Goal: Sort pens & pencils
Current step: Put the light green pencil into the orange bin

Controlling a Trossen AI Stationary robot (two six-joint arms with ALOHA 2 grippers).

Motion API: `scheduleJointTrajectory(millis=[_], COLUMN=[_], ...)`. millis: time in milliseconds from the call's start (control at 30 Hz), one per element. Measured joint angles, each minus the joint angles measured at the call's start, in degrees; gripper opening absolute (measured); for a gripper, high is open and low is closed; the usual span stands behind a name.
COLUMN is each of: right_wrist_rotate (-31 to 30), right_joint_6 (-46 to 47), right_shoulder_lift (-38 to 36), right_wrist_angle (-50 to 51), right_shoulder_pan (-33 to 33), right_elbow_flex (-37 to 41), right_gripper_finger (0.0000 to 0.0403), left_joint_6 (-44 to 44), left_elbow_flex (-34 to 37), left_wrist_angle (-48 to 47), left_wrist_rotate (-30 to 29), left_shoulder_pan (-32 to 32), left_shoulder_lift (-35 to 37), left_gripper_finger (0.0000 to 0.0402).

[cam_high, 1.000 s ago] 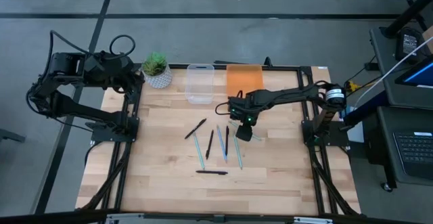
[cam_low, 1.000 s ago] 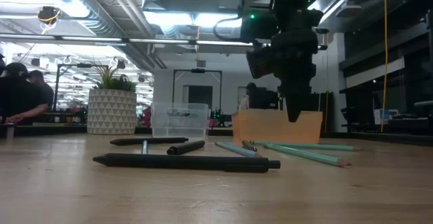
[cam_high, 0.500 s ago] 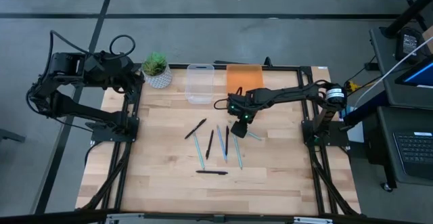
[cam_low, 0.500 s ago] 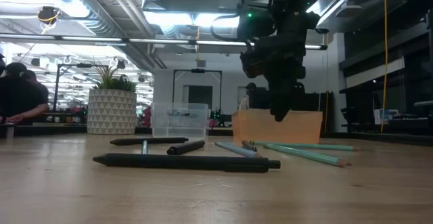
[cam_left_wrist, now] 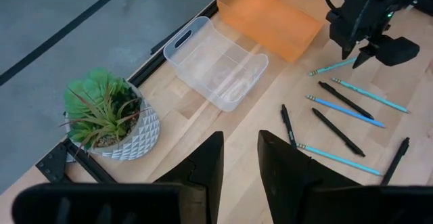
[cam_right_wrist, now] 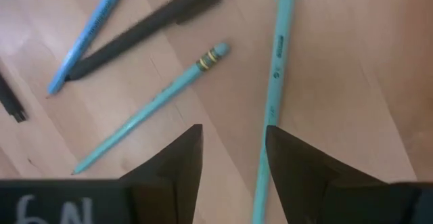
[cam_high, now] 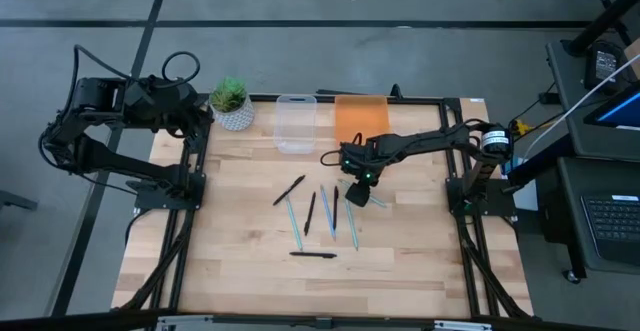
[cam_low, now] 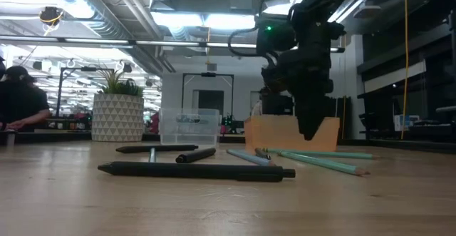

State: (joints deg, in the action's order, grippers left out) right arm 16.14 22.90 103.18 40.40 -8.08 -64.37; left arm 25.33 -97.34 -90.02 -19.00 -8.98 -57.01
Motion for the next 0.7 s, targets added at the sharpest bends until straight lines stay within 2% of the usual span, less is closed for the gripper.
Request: scheduleJointTrajectory(millis=[700], right_wrist_rotate=[-0.4], right_joint_6=[0.6], right_shoulder_lift=[-0.2], right_wrist_angle=[-2.3], right_shoulder_pan=[0.0], right_elbow_flex=[2.9], right_gripper_finger=[0.0163], left_joint_6=[0.0], left_elbow_flex=[0.0], left_wrist_angle=[0.0], left_wrist_rotate=[0.0], left_shoulder_pan=[0.0], left_shoulder_lift=[0.0], left_gripper_finger=[0.0086])
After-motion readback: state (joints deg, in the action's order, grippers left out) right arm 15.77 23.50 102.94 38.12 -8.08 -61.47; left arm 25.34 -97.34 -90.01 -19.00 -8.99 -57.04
